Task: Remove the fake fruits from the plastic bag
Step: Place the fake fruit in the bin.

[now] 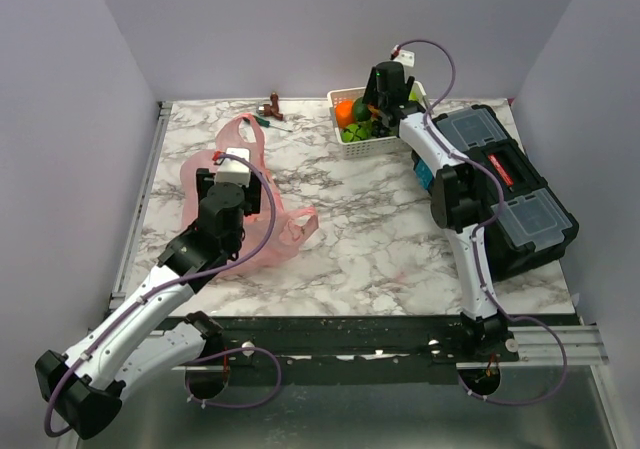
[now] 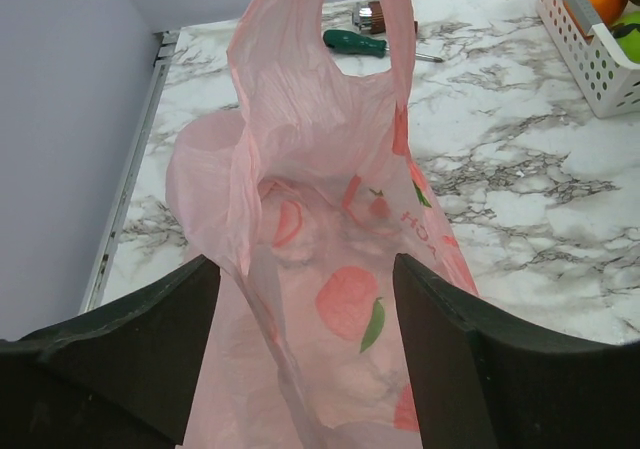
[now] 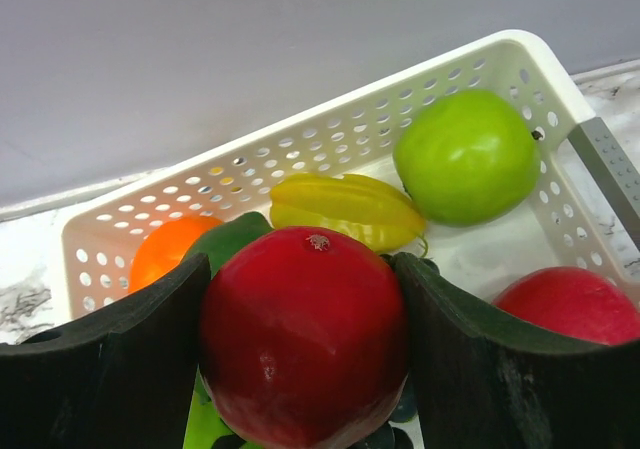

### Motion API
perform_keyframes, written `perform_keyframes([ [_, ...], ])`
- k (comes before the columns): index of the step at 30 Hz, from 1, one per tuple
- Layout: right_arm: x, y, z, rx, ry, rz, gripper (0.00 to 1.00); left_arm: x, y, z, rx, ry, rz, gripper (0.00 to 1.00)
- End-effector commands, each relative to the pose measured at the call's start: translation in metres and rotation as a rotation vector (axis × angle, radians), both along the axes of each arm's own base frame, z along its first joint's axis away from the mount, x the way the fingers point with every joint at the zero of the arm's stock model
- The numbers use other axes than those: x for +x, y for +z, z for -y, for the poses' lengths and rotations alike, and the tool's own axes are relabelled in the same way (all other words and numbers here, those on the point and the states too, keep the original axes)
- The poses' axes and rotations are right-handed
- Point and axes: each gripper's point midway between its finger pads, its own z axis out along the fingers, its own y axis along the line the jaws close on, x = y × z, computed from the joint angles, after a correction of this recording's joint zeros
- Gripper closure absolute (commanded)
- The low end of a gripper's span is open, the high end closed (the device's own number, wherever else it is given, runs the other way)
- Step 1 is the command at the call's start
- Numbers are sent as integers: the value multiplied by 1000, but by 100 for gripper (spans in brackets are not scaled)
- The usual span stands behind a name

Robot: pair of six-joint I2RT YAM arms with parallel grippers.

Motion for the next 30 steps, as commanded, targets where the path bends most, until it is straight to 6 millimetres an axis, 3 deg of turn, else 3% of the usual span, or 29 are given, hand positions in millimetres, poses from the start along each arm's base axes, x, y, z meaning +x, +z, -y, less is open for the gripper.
perform_keyframes([
  [1, 9, -8, 8, -29, -10, -2, 81, -2, 11, 1, -20, -21, 22, 25],
  [8, 12, -22, 7, -71, 22, -23, 51, -6, 15, -3, -32, -7, 22, 16],
  [15, 7, -11, 5, -73, 46, -31, 12, -10, 24, 6, -54, -75, 25, 11],
  [21, -7, 12, 6, -72, 66, -55, 0, -25, 55, 2, -82, -110, 42, 8],
  [24, -21, 34, 10, -71, 64, -67, 0, -38, 69, 5, -128, -162, 44, 5],
  [30, -69, 67, 25, -58, 56, -123, 0, -69, 91, 8, -257, -245, 34, 1],
])
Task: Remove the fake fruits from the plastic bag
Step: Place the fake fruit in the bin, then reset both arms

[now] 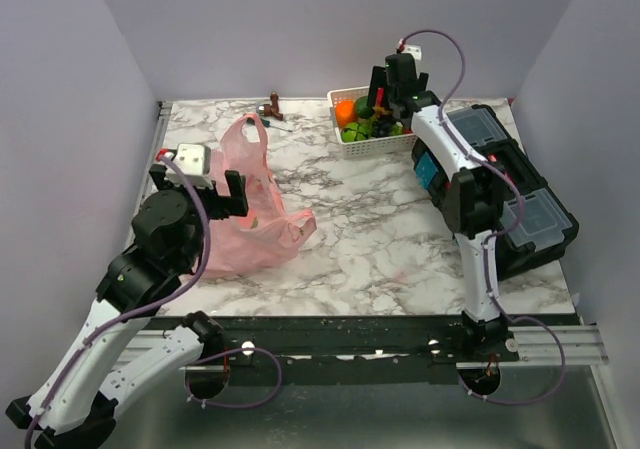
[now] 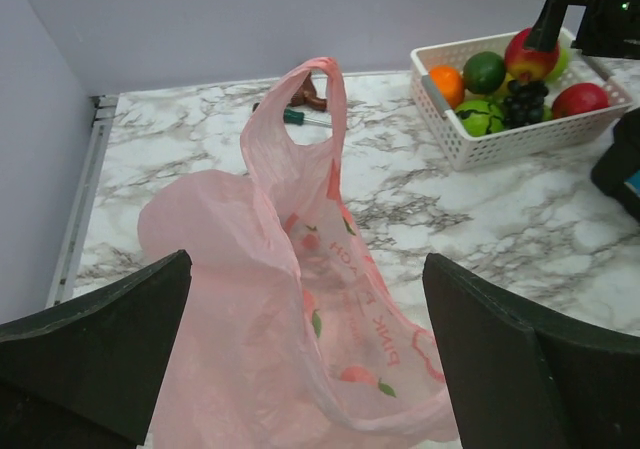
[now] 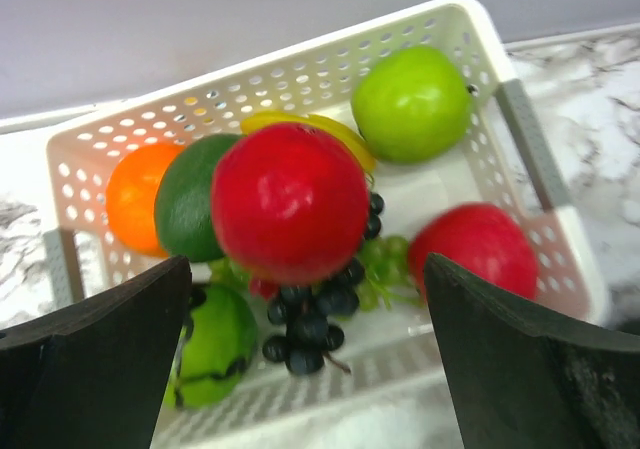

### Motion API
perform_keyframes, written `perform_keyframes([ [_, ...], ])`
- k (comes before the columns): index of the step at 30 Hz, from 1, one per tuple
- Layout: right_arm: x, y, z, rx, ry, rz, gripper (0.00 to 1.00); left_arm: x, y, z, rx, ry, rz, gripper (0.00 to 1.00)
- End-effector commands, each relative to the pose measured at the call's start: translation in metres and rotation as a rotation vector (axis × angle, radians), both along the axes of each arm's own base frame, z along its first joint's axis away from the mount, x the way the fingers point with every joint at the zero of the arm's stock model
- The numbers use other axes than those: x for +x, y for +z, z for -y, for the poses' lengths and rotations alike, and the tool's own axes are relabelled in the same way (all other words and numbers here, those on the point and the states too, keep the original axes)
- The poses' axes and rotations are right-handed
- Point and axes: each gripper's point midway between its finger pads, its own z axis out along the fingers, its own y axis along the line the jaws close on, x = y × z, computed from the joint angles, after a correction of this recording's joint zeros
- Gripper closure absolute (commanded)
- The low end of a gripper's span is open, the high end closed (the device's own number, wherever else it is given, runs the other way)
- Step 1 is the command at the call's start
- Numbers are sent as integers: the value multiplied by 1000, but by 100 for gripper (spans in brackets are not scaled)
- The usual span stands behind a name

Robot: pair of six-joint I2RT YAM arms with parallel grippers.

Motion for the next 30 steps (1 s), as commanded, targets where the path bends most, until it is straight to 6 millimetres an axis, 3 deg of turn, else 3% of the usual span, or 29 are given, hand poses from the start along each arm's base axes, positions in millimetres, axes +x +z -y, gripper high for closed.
perform_keyframes([
  [1, -47, 60, 11, 36, 6, -8, 0, -30, 8, 7, -101, -107, -53, 1],
  [3, -71, 69, 13, 58, 18, -29, 0, -41, 14, 6, -138, -132, -57, 1],
  [11, -175, 75, 19, 168, 112, -96, 0, -75, 39, 6, -292, -217, -32, 1],
  [17, -244, 104, 33, 195, 164, -73, 0, -89, 57, 0, -354, -240, 40, 1],
  [21, -289, 148, 42, 225, 216, 22, 0, -99, 74, -9, -366, -248, 114, 1],
  [25, -338, 205, 54, 261, 263, 189, 0, -110, 95, -23, -356, -245, 201, 1],
  [30, -387, 260, 82, 282, 224, 379, 0, -127, 120, -41, -337, -236, 305, 1],
])
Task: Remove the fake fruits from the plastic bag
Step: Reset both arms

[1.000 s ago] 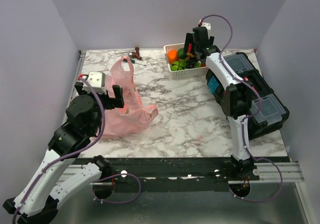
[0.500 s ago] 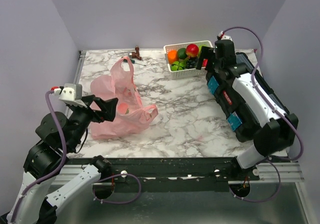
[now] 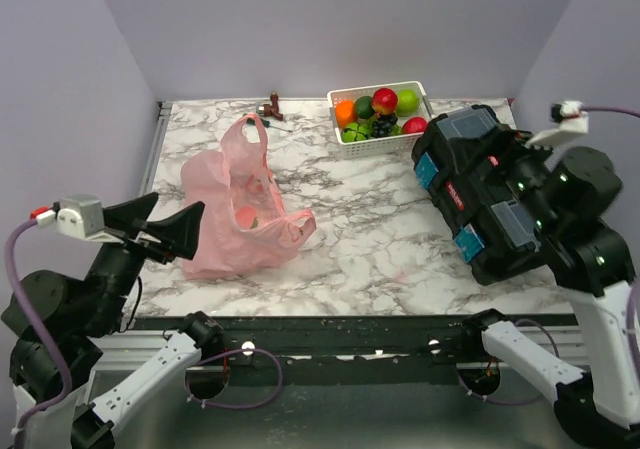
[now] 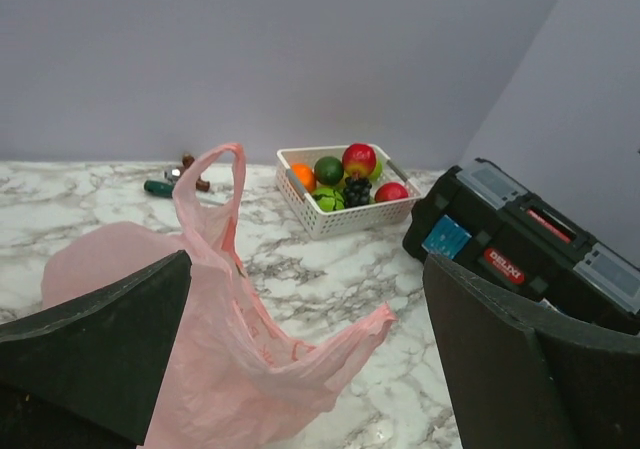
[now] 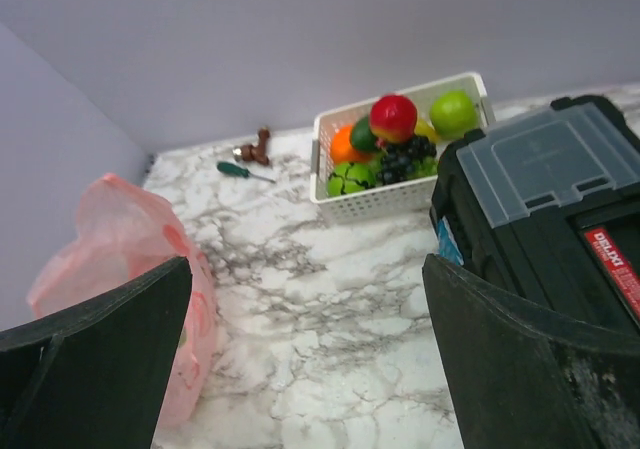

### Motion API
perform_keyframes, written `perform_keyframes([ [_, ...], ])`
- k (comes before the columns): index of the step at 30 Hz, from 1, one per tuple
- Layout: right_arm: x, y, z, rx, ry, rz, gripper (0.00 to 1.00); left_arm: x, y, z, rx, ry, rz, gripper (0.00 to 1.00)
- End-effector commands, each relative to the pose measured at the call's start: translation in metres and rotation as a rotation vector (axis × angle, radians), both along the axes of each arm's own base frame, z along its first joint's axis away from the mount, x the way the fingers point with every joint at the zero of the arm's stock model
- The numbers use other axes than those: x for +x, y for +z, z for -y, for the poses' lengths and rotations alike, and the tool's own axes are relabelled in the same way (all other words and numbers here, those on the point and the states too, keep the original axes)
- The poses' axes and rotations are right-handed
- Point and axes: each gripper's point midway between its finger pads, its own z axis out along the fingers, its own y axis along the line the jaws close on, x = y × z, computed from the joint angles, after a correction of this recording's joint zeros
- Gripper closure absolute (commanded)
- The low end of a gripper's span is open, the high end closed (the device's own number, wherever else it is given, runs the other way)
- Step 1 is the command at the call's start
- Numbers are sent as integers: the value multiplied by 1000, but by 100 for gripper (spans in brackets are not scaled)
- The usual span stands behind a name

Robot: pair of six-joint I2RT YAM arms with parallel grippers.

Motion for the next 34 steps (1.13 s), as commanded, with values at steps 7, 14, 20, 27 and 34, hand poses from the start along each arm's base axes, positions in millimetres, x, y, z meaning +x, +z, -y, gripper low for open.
perform_keyframes([
  [7, -66, 49, 47, 1, -121, 143, 0, -37, 54, -39, 8, 62, 248, 1],
  [14, -85, 70, 62, 29, -169, 221, 0, -52, 66, -55, -4, 92, 300, 1],
  [20, -97, 84, 72, 49, -203, 278, 0, -50, 63, -55, 6, 97, 291, 1],
  [27, -106, 91, 77, 71, -217, 313, 0, -47, 58, -53, 10, 94, 281, 1],
  [34, -115, 95, 89, 80, -265, 344, 0, -44, 56, -50, 11, 89, 274, 1],
])
